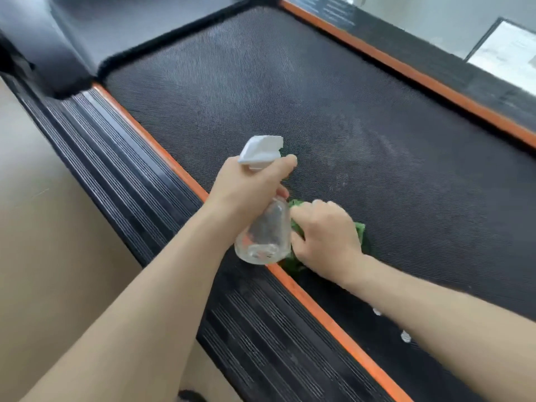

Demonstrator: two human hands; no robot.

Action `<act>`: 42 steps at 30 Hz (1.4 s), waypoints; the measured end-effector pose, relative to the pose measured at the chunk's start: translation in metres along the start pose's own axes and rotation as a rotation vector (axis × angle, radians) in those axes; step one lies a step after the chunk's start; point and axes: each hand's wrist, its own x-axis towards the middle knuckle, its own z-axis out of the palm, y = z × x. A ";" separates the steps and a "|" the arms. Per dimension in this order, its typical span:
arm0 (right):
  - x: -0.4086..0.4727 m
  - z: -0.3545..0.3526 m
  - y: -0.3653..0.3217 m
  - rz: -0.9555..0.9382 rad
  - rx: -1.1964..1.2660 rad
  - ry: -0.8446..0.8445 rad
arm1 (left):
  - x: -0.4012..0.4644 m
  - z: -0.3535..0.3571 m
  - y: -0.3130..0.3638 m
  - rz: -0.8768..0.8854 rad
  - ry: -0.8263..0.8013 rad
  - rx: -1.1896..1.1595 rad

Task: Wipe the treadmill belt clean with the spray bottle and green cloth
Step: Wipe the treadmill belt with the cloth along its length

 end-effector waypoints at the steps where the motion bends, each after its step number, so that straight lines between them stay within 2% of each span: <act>1: -0.008 -0.002 -0.003 -0.040 0.014 -0.024 | 0.006 -0.005 0.007 -0.006 -0.026 -0.003; 4: 0.013 0.005 0.012 -0.165 -0.012 -0.045 | 0.019 -0.015 0.021 0.001 -0.081 0.031; 9: 0.114 0.035 0.029 0.084 -0.070 0.033 | 0.056 -0.023 0.017 0.017 -0.088 0.052; 14: 0.164 0.044 0.033 0.196 -0.071 -0.008 | 0.090 -0.020 0.004 0.031 -0.096 0.088; 18: 0.092 0.031 0.026 0.087 -0.049 0.079 | 0.103 -0.011 -0.004 0.009 -0.133 0.039; 21: 0.036 0.011 0.027 -0.070 0.050 0.004 | 0.103 -0.008 -0.005 -0.014 -0.145 0.056; 23: 0.043 0.012 0.042 -0.172 0.030 -0.020 | 0.103 -0.008 -0.006 -0.027 -0.136 0.037; 25: 0.084 0.021 0.062 -0.076 -0.079 0.004 | 0.099 -0.007 -0.005 -0.026 -0.139 0.014; 28: 0.157 0.032 0.094 0.279 -0.135 0.031 | 0.095 -0.008 -0.004 -0.027 -0.144 0.031; 30: 0.172 0.040 0.096 0.346 -0.168 0.064 | 0.096 -0.008 -0.003 -0.024 -0.149 0.047; 32: 0.161 0.039 0.081 0.323 -0.149 0.080 | 0.096 -0.008 -0.002 -0.007 -0.146 0.081; 37: 0.076 0.028 0.025 0.114 -0.063 0.120 | 0.089 0.001 0.003 0.006 -0.176 0.085; 40: 0.034 0.020 0.002 0.020 -0.003 0.074 | 0.083 0.012 0.002 0.006 -0.250 0.178; 42: 0.031 0.019 0.002 -0.010 0.021 0.097 | 0.081 0.018 0.001 -0.002 -0.215 0.228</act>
